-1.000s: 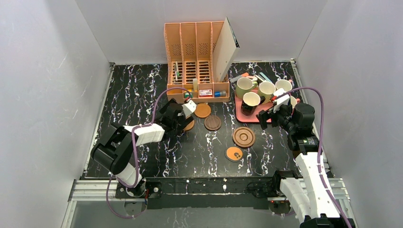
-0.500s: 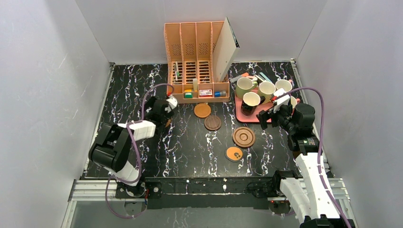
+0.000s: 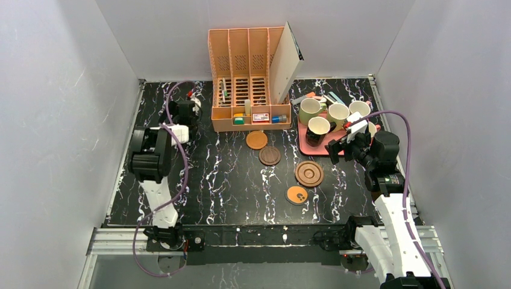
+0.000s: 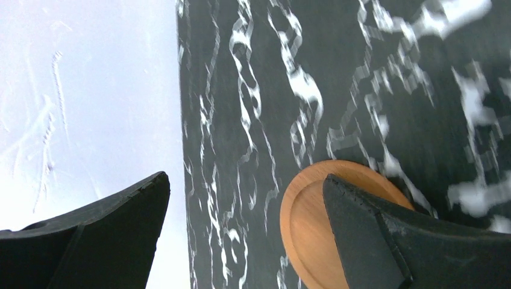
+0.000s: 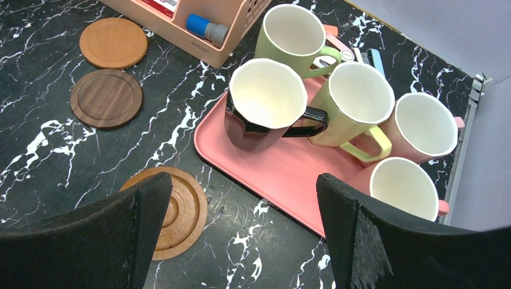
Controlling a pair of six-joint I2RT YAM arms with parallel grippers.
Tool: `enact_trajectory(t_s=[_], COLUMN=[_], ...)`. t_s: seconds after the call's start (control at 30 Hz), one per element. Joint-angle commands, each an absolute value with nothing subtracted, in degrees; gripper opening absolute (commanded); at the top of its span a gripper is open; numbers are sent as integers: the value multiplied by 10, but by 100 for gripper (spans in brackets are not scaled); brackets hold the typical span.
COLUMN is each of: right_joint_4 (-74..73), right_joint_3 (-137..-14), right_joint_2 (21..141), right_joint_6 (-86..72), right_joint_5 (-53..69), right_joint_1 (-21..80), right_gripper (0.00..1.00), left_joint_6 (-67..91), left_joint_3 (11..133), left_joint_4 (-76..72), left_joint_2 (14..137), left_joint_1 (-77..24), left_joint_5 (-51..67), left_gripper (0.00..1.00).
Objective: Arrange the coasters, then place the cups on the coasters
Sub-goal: Move the coaster to the center of the board.
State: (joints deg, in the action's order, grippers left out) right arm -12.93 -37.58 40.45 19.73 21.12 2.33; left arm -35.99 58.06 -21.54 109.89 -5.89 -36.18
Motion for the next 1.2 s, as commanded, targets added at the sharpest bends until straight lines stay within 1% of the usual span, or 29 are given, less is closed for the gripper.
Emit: enact_trajectory(t_s=[0.0,0.13,0.27,0.4,0.5,0.6,0.8,0.9,1.03,1.17], right_joint_4=[-107,-108,-108,-108,-110,-109,-110,-110,-110,-110], right_joint_3=[-371,-372,-371,-371,-372,-372,-372,-372,-372,-372], right_joint_2=[402,402,402,403,405,400,402,400,397,396], right_joint_6=[203,203,203,203,203,203,200,200,199,199], right_joint_5=[213,216,219,221,219,222,228,229,229,229], right_joint_1=[25,25,25,25,25,25,25,25,25,25], right_gripper=[98,98,98,98,98,98,98,98,98,98], left_joint_6=[-327,-327,-315,-313,-308,-270,-191,-173,-161,-165], left_joint_3=[665,758,822,909,934,908,767,704,671,637], left_joint_4=[-153,-153,-132,-120,-139,-153,-152,-149,-125,-117], left_joint_2=[1222,1285,1307,1344,1349,1297,1116,1051,1003,982], left_joint_1=[-43,-41,-38,-29,-25,-24,-23,-23,-23,-26], left_joint_5=[-396,-436,-455,-517,-532,-511,-376,-327,-287,-239], left_gripper=[98,98,98,98,98,98,98,98,98,98])
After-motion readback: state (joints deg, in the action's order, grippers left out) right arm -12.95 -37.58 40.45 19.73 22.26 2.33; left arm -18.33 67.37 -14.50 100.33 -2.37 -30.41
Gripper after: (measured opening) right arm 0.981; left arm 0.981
